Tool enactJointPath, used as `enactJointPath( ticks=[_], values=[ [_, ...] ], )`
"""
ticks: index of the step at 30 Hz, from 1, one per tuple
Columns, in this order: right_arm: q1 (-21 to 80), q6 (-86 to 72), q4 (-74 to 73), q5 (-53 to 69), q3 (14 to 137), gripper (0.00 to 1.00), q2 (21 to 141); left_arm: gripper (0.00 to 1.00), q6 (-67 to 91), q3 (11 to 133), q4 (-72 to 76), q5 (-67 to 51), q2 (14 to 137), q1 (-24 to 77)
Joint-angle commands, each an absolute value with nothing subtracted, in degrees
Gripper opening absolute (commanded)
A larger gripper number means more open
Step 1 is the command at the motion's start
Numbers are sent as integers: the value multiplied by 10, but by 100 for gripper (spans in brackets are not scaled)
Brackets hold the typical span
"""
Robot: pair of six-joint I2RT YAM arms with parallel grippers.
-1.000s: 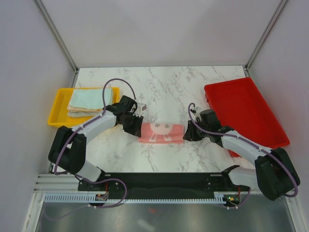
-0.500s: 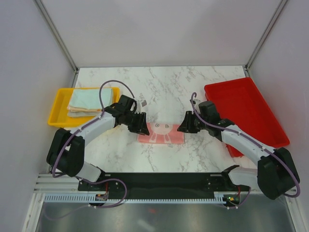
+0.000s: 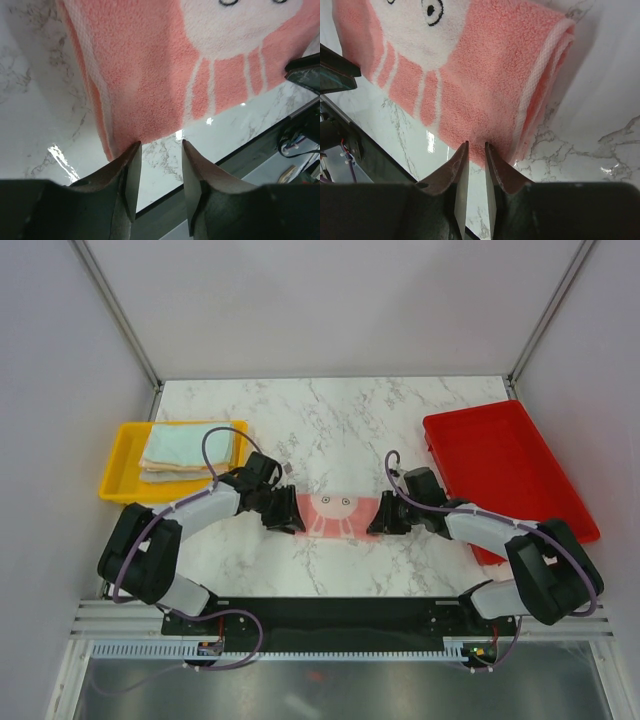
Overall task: Fold and stack the towels
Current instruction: Fold the towel, then neatly place the folded towel into the bin
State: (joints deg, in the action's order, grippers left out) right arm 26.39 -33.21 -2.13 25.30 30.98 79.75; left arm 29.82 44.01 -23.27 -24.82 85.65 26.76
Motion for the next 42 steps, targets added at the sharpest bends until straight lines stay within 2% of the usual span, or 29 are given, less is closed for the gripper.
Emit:
enactJointPath(
  ticks=[1,3,6,9,12,17,24,30,37,40,41,42],
  values=[
    [265,-310,-51,236,351,26,766,46,320,504,-258,-222,817,259],
    [266,-321,-60,236,370,26,744,54,312,523,-272,-233,808,230],
    [282,-373,-13,257,369,26,735,54,288,541,-283,-226,821,200],
    [307,-424,81,293,359,26,753,59,286,533,-271,-224,838,192],
    [324,-451,155,323,355,26,797,60,284,511,-220,-269,860,192],
    [334,-455,252,337,318,26,870,60,280,481,-181,-268,903,192],
    [334,-419,260,317,281,26,918,61,304,451,-146,-217,920,192],
    [336,-421,285,318,260,26,926,60,323,425,-89,-231,936,194],
    [334,-434,301,323,244,26,912,50,348,417,-84,-203,949,226],
    [335,-439,301,325,244,27,897,36,360,421,-92,-179,959,250],
    [335,-440,300,325,245,27,892,20,366,424,-106,-171,961,257],
    [334,-442,294,328,246,27,886,15,367,428,-114,-164,962,260]
  ],
)
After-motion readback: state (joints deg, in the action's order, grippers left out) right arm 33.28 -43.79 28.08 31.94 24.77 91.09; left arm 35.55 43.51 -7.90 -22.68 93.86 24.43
